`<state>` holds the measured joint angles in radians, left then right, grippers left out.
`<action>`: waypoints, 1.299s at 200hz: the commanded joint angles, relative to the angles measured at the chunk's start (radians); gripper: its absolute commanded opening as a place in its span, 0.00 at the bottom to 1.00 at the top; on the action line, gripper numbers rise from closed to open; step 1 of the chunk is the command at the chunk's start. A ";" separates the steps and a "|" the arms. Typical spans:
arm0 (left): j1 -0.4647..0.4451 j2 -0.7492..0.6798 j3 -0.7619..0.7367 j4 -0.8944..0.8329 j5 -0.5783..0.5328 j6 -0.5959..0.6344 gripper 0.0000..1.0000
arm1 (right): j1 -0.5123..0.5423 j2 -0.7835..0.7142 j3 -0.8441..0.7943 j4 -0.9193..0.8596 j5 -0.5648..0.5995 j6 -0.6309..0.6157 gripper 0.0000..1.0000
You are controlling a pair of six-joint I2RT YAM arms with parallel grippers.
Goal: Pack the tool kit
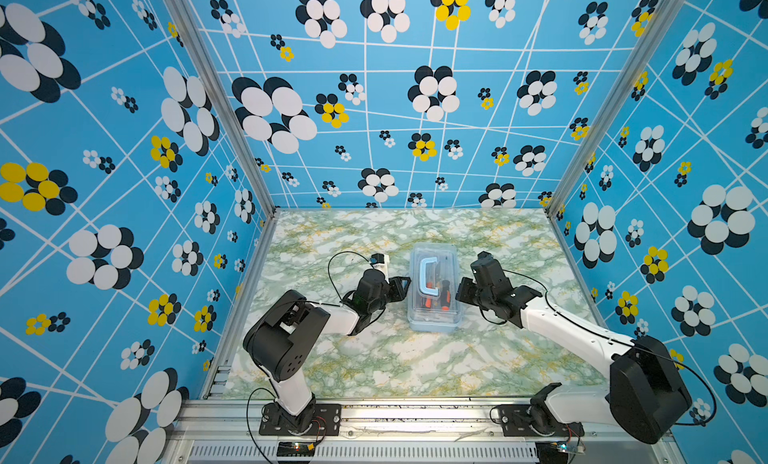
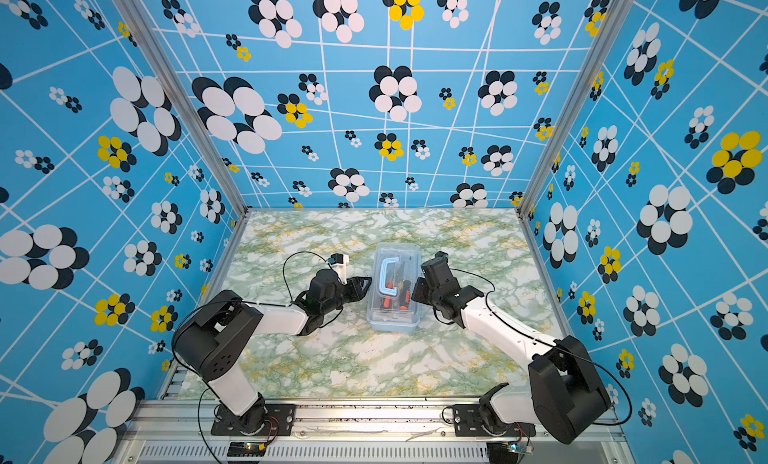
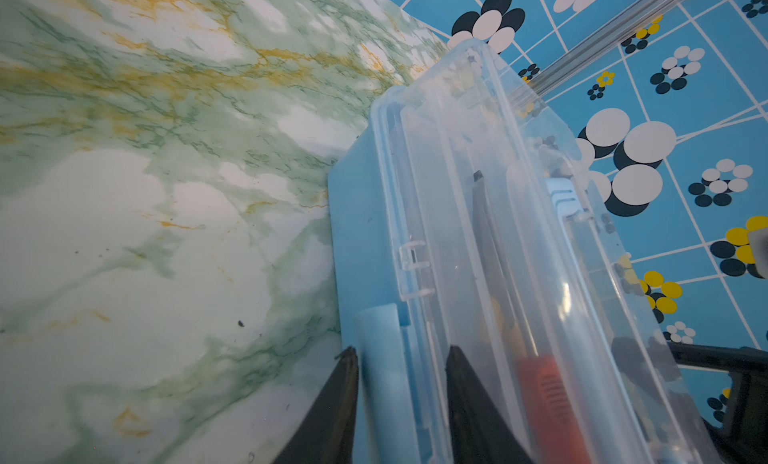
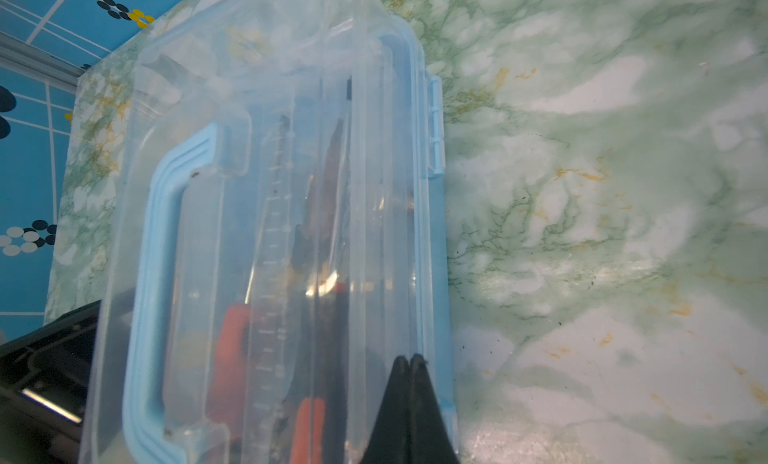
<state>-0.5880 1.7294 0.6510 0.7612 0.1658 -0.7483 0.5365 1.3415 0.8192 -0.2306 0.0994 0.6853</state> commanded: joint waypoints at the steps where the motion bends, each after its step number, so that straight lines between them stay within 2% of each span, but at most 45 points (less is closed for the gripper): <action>1: 0.011 0.017 -0.035 -0.024 0.059 0.009 0.37 | 0.009 -0.023 0.037 -0.060 0.030 -0.029 0.00; 87: 0.099 0.053 -0.072 0.081 0.118 -0.047 0.37 | 0.010 0.014 0.079 -0.086 0.021 -0.032 0.00; 164: 0.097 0.119 0.007 0.093 0.209 -0.054 0.34 | 0.008 0.008 0.049 -0.052 0.011 -0.017 0.00; 195: 0.100 0.115 0.010 0.088 0.213 -0.051 0.24 | -0.018 -0.036 -0.006 -0.027 0.020 0.010 0.00; 211: 0.100 0.110 0.017 0.081 0.222 -0.049 0.15 | -0.045 -0.055 -0.038 -0.006 0.000 0.018 0.00; 260: 0.100 0.086 0.026 0.035 0.221 -0.049 0.07 | -0.086 -0.061 -0.078 -0.006 -0.006 0.023 0.00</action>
<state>-0.4881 1.8370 0.6559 0.8059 0.3550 -0.8181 0.4648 1.2919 0.7666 -0.2489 0.0978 0.6930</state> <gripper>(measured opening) 0.129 0.044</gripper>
